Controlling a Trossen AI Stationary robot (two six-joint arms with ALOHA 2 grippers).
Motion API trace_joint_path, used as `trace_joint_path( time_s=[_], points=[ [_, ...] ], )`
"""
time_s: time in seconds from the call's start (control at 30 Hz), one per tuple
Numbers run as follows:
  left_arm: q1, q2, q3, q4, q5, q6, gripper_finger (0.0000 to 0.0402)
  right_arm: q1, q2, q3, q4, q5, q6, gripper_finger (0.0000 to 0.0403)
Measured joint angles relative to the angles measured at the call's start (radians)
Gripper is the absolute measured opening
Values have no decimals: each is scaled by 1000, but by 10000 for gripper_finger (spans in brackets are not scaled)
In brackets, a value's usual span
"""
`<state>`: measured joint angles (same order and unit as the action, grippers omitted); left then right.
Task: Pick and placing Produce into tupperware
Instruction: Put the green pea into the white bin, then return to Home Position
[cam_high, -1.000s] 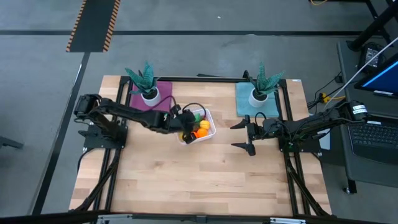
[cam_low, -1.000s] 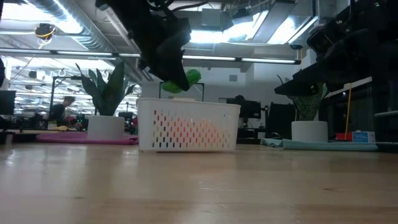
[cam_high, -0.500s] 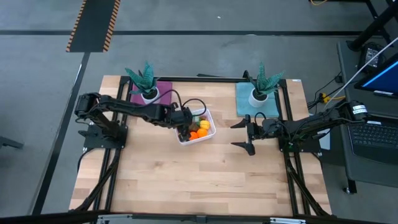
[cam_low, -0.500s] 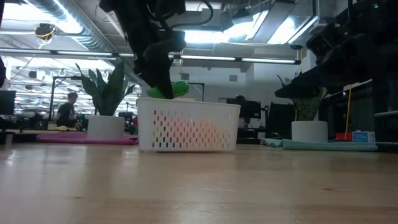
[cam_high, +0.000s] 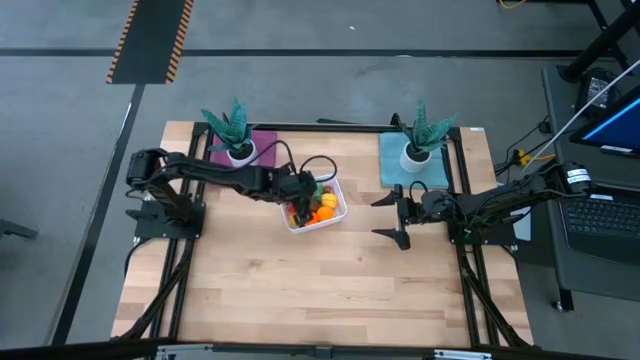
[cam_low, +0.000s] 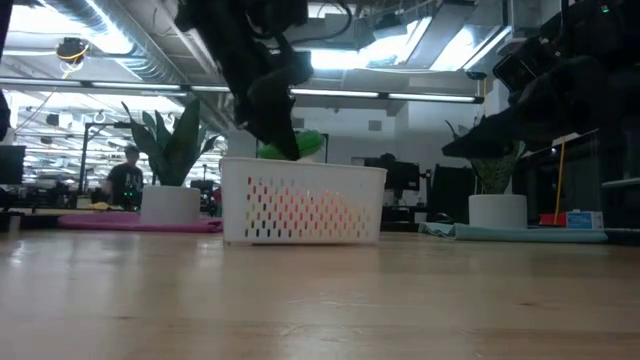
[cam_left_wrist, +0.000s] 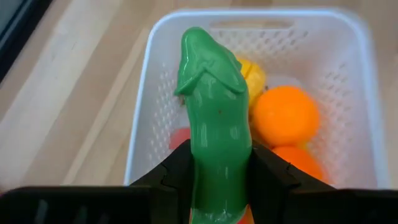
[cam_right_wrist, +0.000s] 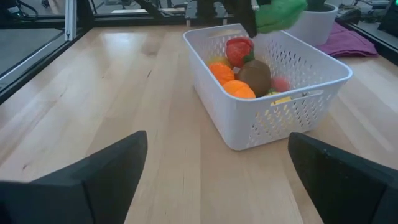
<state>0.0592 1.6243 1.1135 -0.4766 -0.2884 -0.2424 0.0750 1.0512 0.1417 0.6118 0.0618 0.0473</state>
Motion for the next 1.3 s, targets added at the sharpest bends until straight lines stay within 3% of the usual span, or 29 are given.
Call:
trace_joint_path(
  time_s=[0.3, 0.63, 1.0, 1.1, 1.3],
  points=[
    [45, 42, -1, 23, 23, 35, 107, 0, 0, 0, -14, -1, -1, 388],
    [47, 42, -1, 38, 21, 41, 190, 0, 0, 0, -14, -1, -3, 388],
    [4, 25, 1, 46, 8, 28, 197, -1, 0, 0, -6, -4, -3, 388],
    [-35, -8, 1, 20, -46, 28, 198, -1, 0, 0, 22, -4, 26, 388],
    [-158, -116, 1, -29, -249, -12, 198, 0, 0, 0, 15, -3, 78, 388]
  ],
)
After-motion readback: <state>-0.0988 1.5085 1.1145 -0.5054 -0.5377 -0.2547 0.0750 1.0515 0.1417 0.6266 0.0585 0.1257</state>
